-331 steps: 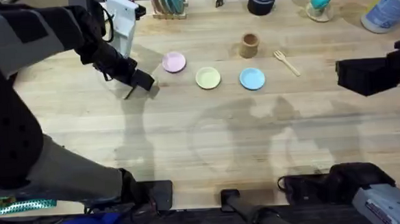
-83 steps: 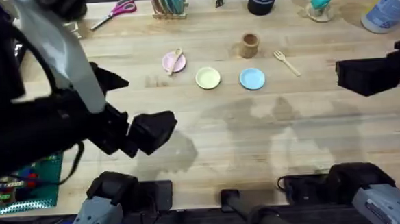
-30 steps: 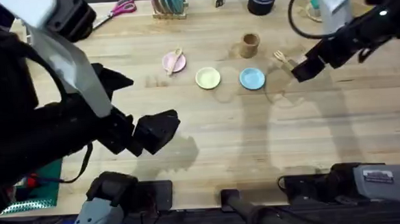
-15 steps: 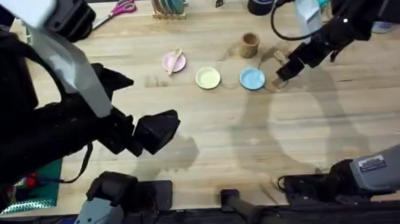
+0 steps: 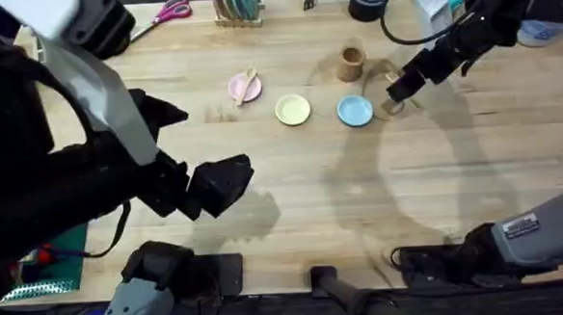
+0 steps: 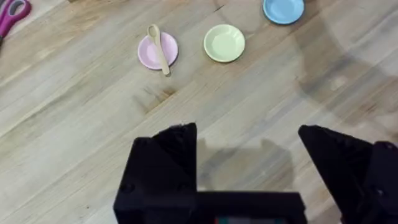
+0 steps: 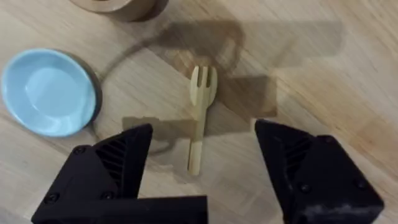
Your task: Pick up a utensil and set it on the pink plate, then put the other utensil in the container.
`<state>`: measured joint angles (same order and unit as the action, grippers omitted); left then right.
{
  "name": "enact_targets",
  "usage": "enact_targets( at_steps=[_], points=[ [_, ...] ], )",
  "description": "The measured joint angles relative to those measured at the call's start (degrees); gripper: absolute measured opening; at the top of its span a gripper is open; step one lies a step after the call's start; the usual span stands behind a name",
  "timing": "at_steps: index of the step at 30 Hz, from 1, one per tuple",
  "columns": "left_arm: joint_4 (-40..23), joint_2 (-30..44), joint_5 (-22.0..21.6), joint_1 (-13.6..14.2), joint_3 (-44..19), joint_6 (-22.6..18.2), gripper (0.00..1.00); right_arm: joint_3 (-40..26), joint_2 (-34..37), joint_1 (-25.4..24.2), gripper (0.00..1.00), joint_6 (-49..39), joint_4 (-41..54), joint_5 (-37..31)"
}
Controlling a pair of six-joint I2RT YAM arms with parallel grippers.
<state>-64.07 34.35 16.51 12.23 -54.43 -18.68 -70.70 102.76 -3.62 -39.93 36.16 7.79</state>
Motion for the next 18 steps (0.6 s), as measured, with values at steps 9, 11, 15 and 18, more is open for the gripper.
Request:
enact_targets(
  at_steps=[9,11,15,18],
  points=[
    [0.0,0.0,0.0,0.0,0.0,0.0,0.993,-0.3,1.6,0.0,0.996,3.6,-1.9,0.2],
    [0.0,0.0,0.0,0.0,0.0,0.0,0.994,-0.3,3.1,0.0,0.996,4.2,-1.9,0.2],
    [0.0,0.0,0.0,0.0,0.0,0.0,0.994,-0.8,3.9,0.0,0.996,6.0,-2.2,0.6],
    [0.0,0.0,0.0,0.0,0.0,0.0,0.994,-0.8,4.0,0.1,0.996,7.0,-2.3,0.6]
  ],
)
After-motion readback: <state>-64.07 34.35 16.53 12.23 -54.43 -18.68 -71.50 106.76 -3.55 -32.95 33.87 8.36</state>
